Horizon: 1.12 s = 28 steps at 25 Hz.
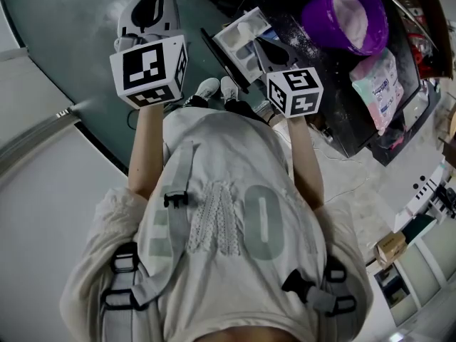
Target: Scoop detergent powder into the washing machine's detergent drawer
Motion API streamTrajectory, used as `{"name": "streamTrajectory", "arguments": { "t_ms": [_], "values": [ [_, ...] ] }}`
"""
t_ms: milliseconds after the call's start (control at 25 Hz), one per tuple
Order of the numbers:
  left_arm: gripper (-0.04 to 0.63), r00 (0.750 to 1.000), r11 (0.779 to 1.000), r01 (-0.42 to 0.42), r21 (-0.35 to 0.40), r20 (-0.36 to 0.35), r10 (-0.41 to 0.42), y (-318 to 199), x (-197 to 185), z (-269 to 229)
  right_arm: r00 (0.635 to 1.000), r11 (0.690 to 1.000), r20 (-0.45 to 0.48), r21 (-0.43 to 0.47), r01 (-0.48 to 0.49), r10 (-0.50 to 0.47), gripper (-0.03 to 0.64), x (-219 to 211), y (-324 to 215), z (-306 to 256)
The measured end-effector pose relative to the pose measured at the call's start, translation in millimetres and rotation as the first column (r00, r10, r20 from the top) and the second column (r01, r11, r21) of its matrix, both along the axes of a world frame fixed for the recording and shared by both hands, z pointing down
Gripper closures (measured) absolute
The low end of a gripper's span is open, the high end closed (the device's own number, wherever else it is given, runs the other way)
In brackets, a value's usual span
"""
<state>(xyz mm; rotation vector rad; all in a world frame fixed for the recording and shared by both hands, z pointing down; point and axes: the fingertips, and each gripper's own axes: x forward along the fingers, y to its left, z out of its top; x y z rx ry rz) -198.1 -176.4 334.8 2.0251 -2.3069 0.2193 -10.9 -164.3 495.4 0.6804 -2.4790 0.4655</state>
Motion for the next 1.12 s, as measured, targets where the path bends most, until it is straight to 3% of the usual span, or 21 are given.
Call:
{"name": "streamTrajectory", "arguments": {
  "t_ms": [200,400,560,720,840,960,1120],
  "values": [
    [0.574,1.000,1.000,0.011,0.003,-0.004,-0.011,5,-4,0,0.975,0.967,-0.200,0.212,0.144,-0.101,0.606,1,2,-1],
    [0.575,1.000,1.000,0.014,0.007,-0.003,-0.014,8,-4,-2,0.912,0.872,-0.389,0.392,0.293,-0.132,0.606,1,8,-1],
    [0.575,1.000,1.000,0.013,0.008,-0.002,-0.013,9,-5,-3,0.846,0.747,-0.520,0.515,0.420,-0.118,0.606,-2,13,-6],
    [0.575,1.000,1.000,0.011,0.012,-0.001,-0.011,11,-3,-5,0.746,0.581,-0.663,0.582,0.569,-0.066,0.606,-3,17,-12],
    [0.575,1.000,1.000,0.008,0.016,0.001,-0.008,11,-3,-6,0.694,0.505,-0.719,0.586,0.634,-0.039,0.606,-3,19,-12],
    [0.575,1.000,1.000,0.005,0.020,0.004,-0.005,11,-3,-9,0.677,0.480,-0.735,0.584,0.655,-0.030,0.606,-3,20,-13],
    [0.575,1.000,1.000,0.004,0.020,0.003,-0.004,10,-2,-9,0.674,0.485,-0.737,0.576,0.658,-0.039,0.606,-2,20,-12]
  ]
}}
